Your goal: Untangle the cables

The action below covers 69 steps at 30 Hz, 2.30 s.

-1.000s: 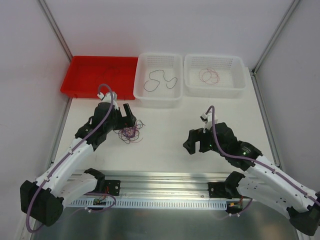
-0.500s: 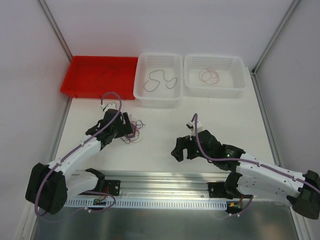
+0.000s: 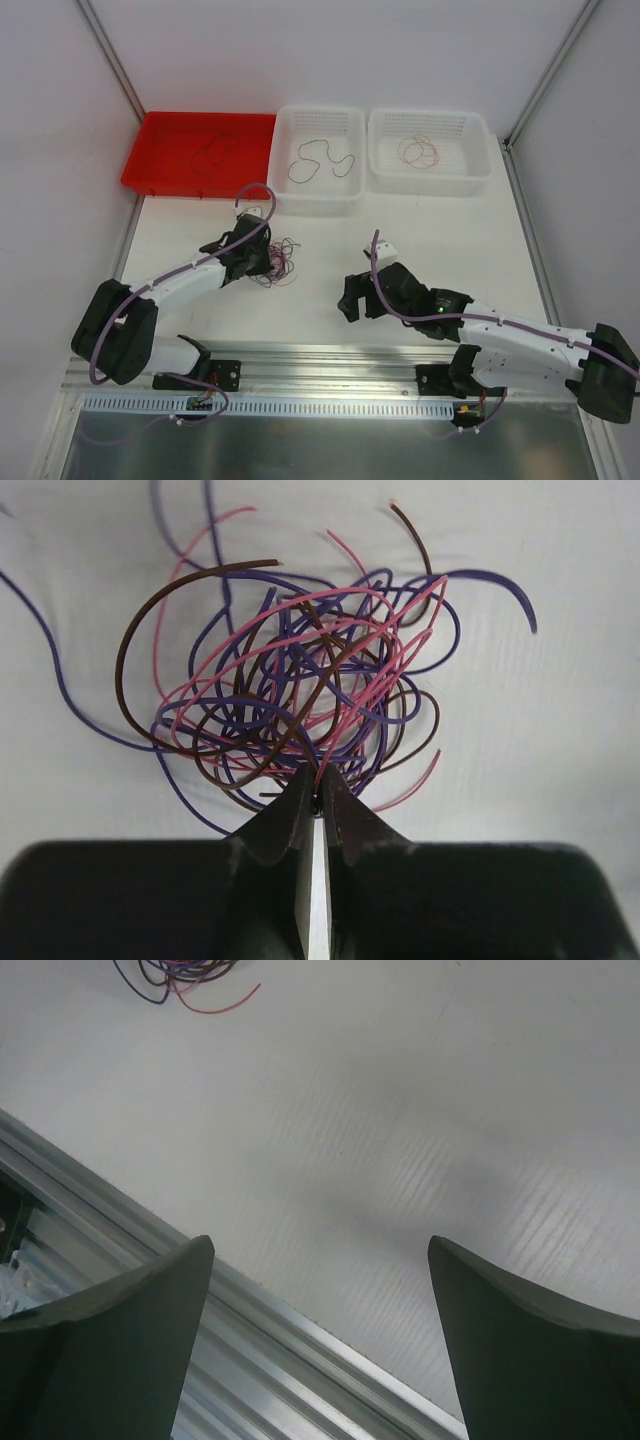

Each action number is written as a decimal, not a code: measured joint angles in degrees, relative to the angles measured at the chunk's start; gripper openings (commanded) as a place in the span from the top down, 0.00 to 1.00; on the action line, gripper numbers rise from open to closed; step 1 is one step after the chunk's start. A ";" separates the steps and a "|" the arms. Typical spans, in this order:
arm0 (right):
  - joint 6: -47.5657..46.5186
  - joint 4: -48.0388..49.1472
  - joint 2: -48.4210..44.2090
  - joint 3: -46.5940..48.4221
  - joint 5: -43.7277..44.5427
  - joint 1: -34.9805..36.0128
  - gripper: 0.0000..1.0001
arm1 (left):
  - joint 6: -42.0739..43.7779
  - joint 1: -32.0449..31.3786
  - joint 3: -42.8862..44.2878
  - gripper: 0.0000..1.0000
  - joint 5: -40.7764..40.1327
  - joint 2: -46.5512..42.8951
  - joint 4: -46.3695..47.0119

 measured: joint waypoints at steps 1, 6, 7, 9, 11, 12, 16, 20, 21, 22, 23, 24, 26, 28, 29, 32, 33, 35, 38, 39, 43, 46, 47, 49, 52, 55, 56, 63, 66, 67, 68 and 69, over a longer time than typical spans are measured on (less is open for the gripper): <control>-0.04 -0.04 0.79 0.07 0.50 0.00 0.11 | 0.09 -1.01 -0.20 1.00 1.05 -0.02 0.26; -1.95 -0.15 5.53 1.95 2.03 -0.15 0.21 | 0.24 -6.10 -2.19 1.00 6.23 -1.97 0.59; -2.78 -0.07 6.62 2.78 2.14 -0.26 0.23 | 0.24 -6.97 -2.64 1.00 7.65 -2.89 0.57; -4.61 0.57 8.28 4.17 2.03 -0.87 0.28 | 0.24 -8.28 -3.19 1.00 10.27 -5.05 0.28; -6.62 1.66 9.73 5.27 1.46 -2.05 0.31 | 0.22 -8.94 -3.34 1.00 12.46 -7.10 0.15; -7.41 2.25 10.34 5.64 0.63 -2.73 0.32 | 0.22 -9.03 -3.37 1.00 13.27 -8.09 0.09; -11.87 3.91 15.04 8.66 -3.39 -5.09 0.37 | 0.22 -9.05 -3.39 1.00 15.08 -10.36 -0.66; -14.86 5.22 21.16 12.04 -7.72 -5.20 0.41 | 0.22 -9.05 -3.48 1.00 16.11 -10.54 -1.53; -15.39 5.81 22.73 12.68 -8.59 -5.20 0.43 | 0.22 -9.05 -3.48 1.00 16.28 -10.54 -1.75; -15.67 6.21 23.89 13.05 -9.05 -5.20 0.43 | 0.24 -9.05 -3.48 1.00 16.39 -10.54 -1.88; -16.02 6.78 25.40 13.42 -9.46 -5.22 0.44 | 0.24 -9.05 -3.48 1.00 16.44 -10.54 -2.01; -16.35 7.21 26.88 13.81 -9.90 -5.22 0.44 | 0.24 -9.05 -3.48 1.00 16.46 -10.54 -2.19; -16.90 7.80 29.73 14.58 -10.14 -5.42 0.46 | 0.26 -9.05 -3.50 1.00 16.46 -10.62 -2.58; -17.14 8.55 31.80 15.06 -10.12 -5.66 0.48 | 0.28 -9.05 -3.52 1.00 16.46 -10.91 -2.95; -17.27 8.96 32.54 15.13 -10.08 -5.90 0.50 | 0.28 -9.05 -3.56 1.00 16.46 -11.13 -3.19; -17.49 9.62 33.35 15.13 -9.55 -6.64 0.51 | 0.28 -9.05 -3.65 1.00 16.68 -11.85 -3.91; -17.51 9.88 33.35 15.15 -9.20 -6.84 0.51 | 0.28 -9.05 -3.67 1.00 16.90 -12.04 -4.13; -17.55 10.51 33.35 15.17 -8.48 -7.06 0.51 | 0.28 -9.05 -3.80 1.00 17.27 -12.35 -4.44; -17.90 10.78 33.38 15.39 -7.82 -7.10 0.51 | 0.28 -9.05 -3.91 1.00 17.42 -12.87 -4.76; -17.97 10.78 33.42 15.72 -7.87 -7.10 0.52 | 0.28 -9.05 -3.91 1.00 17.42 -13.00 -4.76; -18.40 11.47 35.04 18.01 -8.83 -7.13 0.62 | 0.31 -9.05 -3.91 1.00 17.40 -13.35 -4.96; -18.73 12.33 36.09 18.40 -9.35 -7.13 0.78 | 0.28 -9.05 -3.91 1.00 17.27 -13.38 -5.44; -18.69 12.24 36.17 18.38 -9.49 -7.15 0.89 | 0.28 -9.05 -3.91 1.00 17.07 -13.38 -5.60; -18.82 12.24 36.06 18.18 -9.55 -7.15 0.97 | 0.24 -9.05 -3.91 1.00 15.74 -13.38 -5.86; -18.80 11.78 33.88 16.59 -9.18 -7.30 0.99 | 0.22 -9.03 -3.91 1.00 13.03 -13.38 -6.69; -19.06 8.66 27.80 14.12 -8.15 -7.82 0.99 | 0.17 -8.68 -3.91 1.00 9.55 -13.16 -8.24; -19.21 7.56 25.55 13.60 -7.82 -8.09 0.99 | 0.15 -8.35 -3.91 1.00 8.79 -12.98 -8.70; -19.96 -3.08 2.54 13.00 -5.20 -14.27 0.99 | -0.20 -3.32 -3.91 1.00 4.57 -12.17 -12.07; -20.04 -9.01 -4.94 14.49 -3.89 -18.29 0.99 | -0.17 -2.25 -3.91 1.00 3.69 -12.17 -12.87; -20.06 -10.64 -6.67 15.08 -3.69 -19.34 0.99 | -0.20 -2.21 -3.91 1.00 3.63 -12.17 -13.14; -20.06 -12.79 -8.72 16.11 -3.43 -20.50 0.99 | -0.20 -2.21 -3.91 1.00 3.56 -12.17 -13.25; -20.06 -14.53 -10.56 17.27 -3.06 -21.38 0.99 | -0.17 -2.21 -3.91 1.00 3.41 -12.17 -13.35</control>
